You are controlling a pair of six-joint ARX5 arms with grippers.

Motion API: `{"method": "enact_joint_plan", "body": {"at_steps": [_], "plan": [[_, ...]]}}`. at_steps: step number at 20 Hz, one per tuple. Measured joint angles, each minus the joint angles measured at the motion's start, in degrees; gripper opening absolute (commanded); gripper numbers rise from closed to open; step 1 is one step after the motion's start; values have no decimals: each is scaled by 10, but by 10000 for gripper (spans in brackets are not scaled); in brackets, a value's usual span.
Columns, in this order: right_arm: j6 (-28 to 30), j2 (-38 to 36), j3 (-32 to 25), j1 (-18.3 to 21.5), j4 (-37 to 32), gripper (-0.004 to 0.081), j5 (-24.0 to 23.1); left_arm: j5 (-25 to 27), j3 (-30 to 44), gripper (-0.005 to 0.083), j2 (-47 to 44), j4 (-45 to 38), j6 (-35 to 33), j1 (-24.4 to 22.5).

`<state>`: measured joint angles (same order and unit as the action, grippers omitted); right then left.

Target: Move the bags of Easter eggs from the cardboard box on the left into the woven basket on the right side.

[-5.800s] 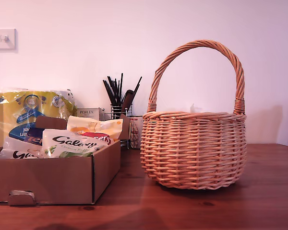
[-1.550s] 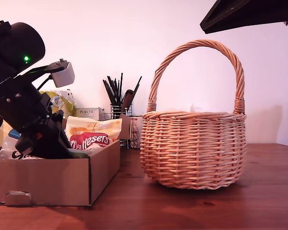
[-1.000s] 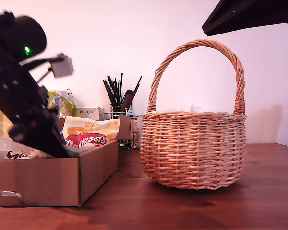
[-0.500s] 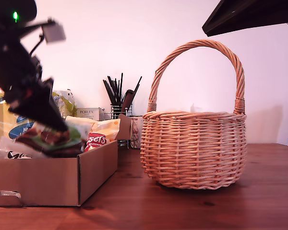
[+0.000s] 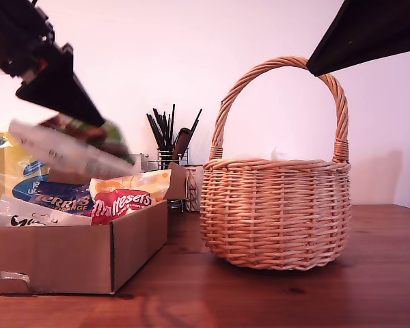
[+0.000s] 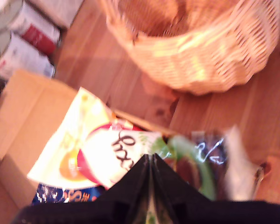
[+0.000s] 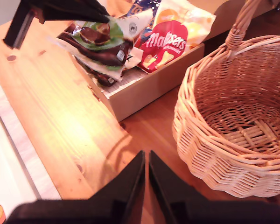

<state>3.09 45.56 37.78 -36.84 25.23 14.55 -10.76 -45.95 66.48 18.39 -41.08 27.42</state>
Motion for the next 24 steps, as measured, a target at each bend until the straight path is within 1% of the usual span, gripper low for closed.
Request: {"method": "enact_joint_plan", "body": {"at_steps": [2,5,8,12,13,14,15,16,17,18,21,24], "plan": [[0,0,0,0,0,-13,0,0,0,-24,0,-3,0,0],[0,0,0,0,1,-13,0,16,-1,-24,5,-18,0,-1],[0,0,0,0,1,-13,0,12,-1,-24,28,-16,0,-19],[0,0,0,0,1,-13,0,8,-2,-23,63,42,0,-31],[0,0,0,0,1,-13,0,6,-2,31,70,53,0,-30],[0,0,0,0,2,-13,0,-2,-2,196,76,59,0,-30],[0,0,0,0,1,-13,3,-16,-2,415,80,61,-3,-30],[0,0,0,0,1,-13,10,-26,-2,591,82,60,-5,-30],[0,0,0,0,1,-13,19,-26,-2,665,87,60,-12,-30],[0,0,0,0,0,-13,28,-22,-2,677,98,60,-22,-30],[0,0,0,-3,-7,-13,31,-2,-3,677,149,66,-40,-30],[0,0,0,-8,-7,-13,31,19,-3,677,165,24,-51,-27]]}}
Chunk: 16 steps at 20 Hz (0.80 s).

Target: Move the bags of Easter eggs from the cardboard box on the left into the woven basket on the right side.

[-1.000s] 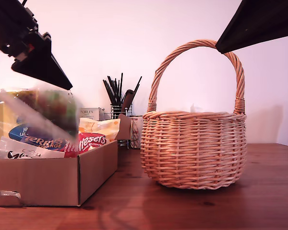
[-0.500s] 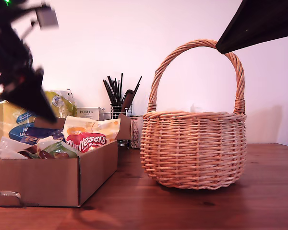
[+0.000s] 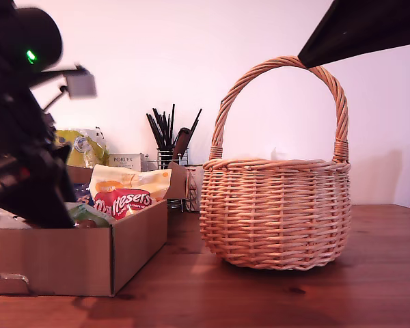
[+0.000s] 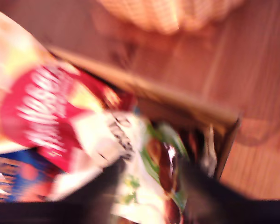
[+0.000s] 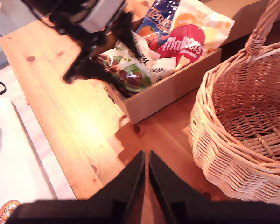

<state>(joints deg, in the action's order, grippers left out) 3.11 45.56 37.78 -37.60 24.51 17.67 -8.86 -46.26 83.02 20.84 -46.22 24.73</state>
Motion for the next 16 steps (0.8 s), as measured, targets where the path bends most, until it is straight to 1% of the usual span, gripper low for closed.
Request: {"method": "enact_joint_plan", "body": {"at_steps": [2,4,6,8,9,10,12,13,14,15,16], "plan": [[0,0,0,0,0,-13,0,2,-1,677,6,-18,-9,0],[0,0,0,0,0,-13,0,1,-3,677,30,-18,-12,0],[0,0,0,0,0,-13,0,0,-19,676,59,-16,-12,0],[0,0,0,0,0,-13,0,0,-26,654,73,-17,-12,0],[0,0,0,0,1,-13,0,0,-27,601,75,-19,-12,0],[0,0,0,0,3,-13,0,0,-27,512,76,-21,-11,0],[0,0,0,0,6,-13,0,2,-27,224,76,-22,-11,0],[0,0,0,0,7,-13,0,3,-27,96,77,-20,-10,1],[0,0,0,0,8,-13,0,3,-26,11,80,-17,-8,3],[0,0,0,0,8,-13,0,3,-26,-26,82,-17,-8,3],[0,0,0,0,8,-13,0,3,-26,-24,82,-18,-8,3]]}}
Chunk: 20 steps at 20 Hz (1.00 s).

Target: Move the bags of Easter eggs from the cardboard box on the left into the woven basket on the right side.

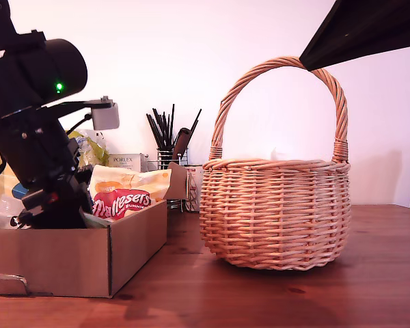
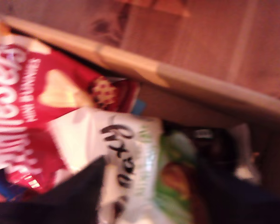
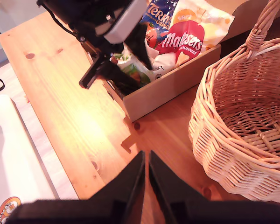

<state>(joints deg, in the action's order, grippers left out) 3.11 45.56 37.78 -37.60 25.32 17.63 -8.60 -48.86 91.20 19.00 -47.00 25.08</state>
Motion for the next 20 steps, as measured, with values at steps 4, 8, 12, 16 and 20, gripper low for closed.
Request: {"method": "enact_joint_plan", "body": {"at_steps": [4,8,12,16,20], "plan": [[0,0,0,0,0,-13,0,1,-7,-24,-2,7,0,0],[0,0,0,0,0,-13,0,9,-35,-24,-5,65,1,0],[0,0,0,0,1,-13,0,12,-49,-24,-38,98,1,0],[0,0,0,0,1,-13,0,10,-62,-24,-94,109,2,0],[0,0,0,0,1,-13,-2,-16,-66,-24,-148,106,4,24]]}}
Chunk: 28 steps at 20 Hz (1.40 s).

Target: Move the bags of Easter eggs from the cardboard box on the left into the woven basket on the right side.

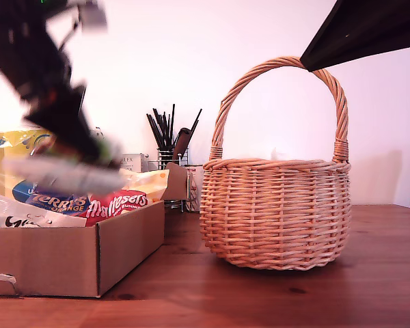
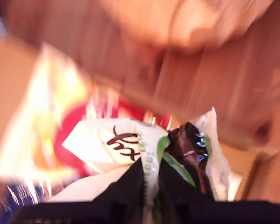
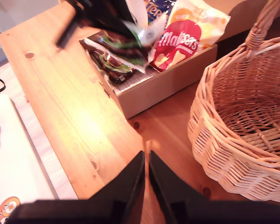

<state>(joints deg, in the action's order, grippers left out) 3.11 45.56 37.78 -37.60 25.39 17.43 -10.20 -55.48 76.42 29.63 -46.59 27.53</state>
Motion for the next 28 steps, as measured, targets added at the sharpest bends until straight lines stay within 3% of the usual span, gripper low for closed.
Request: {"method": "enact_joint_plan", "body": {"at_steps": [6,10,16,22,28], "plan": [[15,0,0,1,39,-13,-29,-78,0,-24,-58,-76,54,71],[14,-5,0,5,79,-13,-30,-93,0,-24,-47,-170,127,130],[13,-63,0,5,136,-13,-31,-89,0,-24,62,-334,150,185],[13,-82,0,5,170,-13,-33,-43,0,-24,179,-510,152,193],[13,-84,0,5,172,-13,-45,-20,-26,-24,242,-565,152,191]]}}
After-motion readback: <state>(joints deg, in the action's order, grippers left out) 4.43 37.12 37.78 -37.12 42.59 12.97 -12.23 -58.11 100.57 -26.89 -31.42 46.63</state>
